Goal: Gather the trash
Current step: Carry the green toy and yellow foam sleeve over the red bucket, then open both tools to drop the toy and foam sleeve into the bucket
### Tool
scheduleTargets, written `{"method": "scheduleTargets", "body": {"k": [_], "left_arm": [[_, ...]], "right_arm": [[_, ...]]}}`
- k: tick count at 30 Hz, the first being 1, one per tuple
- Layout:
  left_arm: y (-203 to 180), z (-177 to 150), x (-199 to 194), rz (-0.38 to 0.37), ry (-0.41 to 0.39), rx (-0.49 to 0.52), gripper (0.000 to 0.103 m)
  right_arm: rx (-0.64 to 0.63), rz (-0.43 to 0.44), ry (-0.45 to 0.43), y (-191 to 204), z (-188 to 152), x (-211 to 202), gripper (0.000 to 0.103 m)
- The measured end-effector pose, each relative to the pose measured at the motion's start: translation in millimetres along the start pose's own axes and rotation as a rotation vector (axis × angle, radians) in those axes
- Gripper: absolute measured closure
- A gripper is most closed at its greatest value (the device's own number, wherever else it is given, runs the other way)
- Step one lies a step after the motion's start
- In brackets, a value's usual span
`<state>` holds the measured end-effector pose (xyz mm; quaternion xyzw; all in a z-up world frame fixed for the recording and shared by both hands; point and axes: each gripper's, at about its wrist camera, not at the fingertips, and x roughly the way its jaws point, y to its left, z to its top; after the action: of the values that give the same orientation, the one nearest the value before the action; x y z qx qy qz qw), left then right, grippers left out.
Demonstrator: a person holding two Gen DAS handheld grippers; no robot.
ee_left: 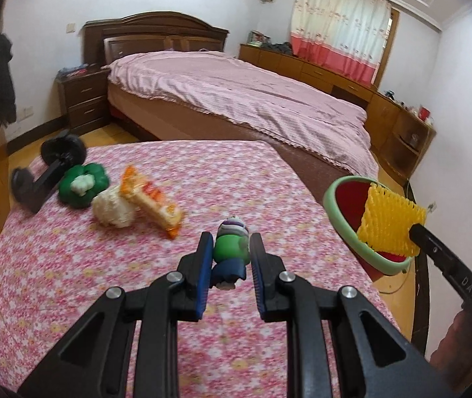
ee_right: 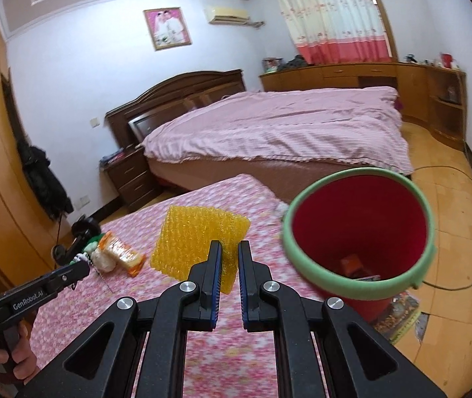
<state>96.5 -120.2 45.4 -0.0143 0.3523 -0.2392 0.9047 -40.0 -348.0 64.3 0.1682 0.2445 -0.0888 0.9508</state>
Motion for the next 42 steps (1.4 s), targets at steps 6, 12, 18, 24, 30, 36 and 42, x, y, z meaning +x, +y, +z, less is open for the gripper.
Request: {"method": "scheduleTargets", "body": {"k": [6,12,18,24,30,36,42], "left_arm": [[-37,4,19,-0.032,0.024,0.066,0.081],[-75,8,50,-0.075,0.042,0.118,0.081],[-112,11,83,-0.143,0.086,0.154,0.081],[-152,13,113,-0.193,0.111,0.197,0.081],[-187,11,142,-0.232,0.164,0.247,0.081],[-211,5,159,-0.244,0.179,0.323,0.081],[-218,3,162,-0.21,0.168,0.345,0.064]], "right_arm": [[0.054,-0.041,-0.032,-34,2,-9,0.094],[0.107,-0.089,-0.037,-72,3,-6,0.094],[0.164,-0.133,-0.009,-114,3,6,0.094],[0.184,-0.191,0.049,-148,3,20,0.094],[0.186,-0.237,0.047,-166,3,25,0.093],[0.201,-0.245,0.071,-185,2,37,0.091],[0.232,-0.246,0.074,-195,1,42,0.082]]}}
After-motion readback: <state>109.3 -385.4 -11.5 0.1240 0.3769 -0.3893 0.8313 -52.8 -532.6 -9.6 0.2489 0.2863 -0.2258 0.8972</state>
